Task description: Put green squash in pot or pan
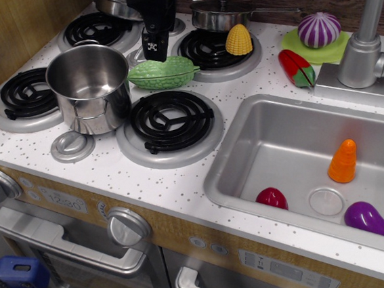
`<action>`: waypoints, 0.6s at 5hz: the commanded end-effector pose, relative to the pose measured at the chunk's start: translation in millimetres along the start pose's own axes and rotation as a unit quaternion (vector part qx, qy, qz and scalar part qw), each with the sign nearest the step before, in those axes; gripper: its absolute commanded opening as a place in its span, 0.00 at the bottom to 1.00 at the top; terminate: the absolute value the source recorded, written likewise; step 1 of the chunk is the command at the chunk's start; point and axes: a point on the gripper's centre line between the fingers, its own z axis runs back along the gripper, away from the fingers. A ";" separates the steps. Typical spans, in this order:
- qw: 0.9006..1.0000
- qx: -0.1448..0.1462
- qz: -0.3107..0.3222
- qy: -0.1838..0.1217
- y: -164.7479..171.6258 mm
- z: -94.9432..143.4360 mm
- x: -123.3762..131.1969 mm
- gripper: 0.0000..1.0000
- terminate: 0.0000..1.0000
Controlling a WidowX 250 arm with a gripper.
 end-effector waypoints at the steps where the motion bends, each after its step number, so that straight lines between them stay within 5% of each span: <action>1: 1.000 0.000 0.000 0.000 0.0 0.0 0.0 1.00 0.00; 3: 0.999 -0.005 0.013 0.030 -1.2 -19.9 2.5 1.00 0.00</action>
